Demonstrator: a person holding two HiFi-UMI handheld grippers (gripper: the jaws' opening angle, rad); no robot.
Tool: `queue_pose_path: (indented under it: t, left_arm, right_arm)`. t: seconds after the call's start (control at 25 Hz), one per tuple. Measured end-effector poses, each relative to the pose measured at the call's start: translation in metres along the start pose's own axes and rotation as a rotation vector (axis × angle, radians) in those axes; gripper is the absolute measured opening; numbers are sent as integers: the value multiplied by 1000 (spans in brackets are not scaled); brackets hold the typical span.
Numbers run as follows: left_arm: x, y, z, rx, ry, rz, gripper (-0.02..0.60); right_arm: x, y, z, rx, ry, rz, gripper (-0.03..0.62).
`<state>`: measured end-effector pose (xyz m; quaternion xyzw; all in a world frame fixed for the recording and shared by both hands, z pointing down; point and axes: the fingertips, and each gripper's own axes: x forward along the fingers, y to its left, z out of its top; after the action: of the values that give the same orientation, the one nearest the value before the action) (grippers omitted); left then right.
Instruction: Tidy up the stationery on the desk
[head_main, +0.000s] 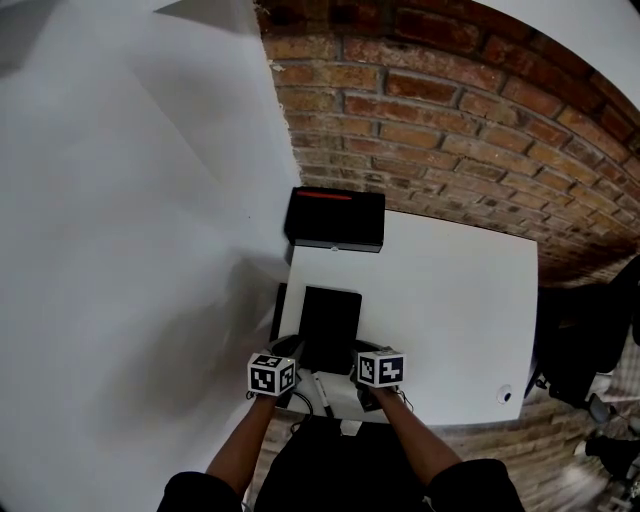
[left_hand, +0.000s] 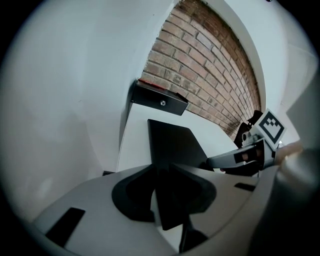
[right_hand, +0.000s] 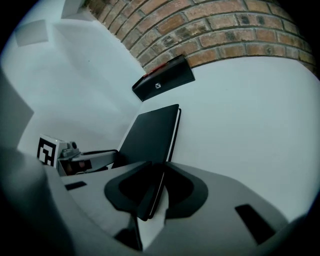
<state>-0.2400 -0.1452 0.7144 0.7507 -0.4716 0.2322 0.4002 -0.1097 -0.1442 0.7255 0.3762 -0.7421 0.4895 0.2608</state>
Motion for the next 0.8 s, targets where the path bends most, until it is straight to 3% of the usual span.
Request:
queue_pose_path:
  t: [0.56,0.8]
  left_arm:
    - [-13,3,-16,-34,-8,3,94]
    - [-34,6,4,-36,-145,21,94]
  right_arm:
    - [0,10,-13,-42,-4,16,95]
    - [-34,23,-25,-188,-81,-32,97]
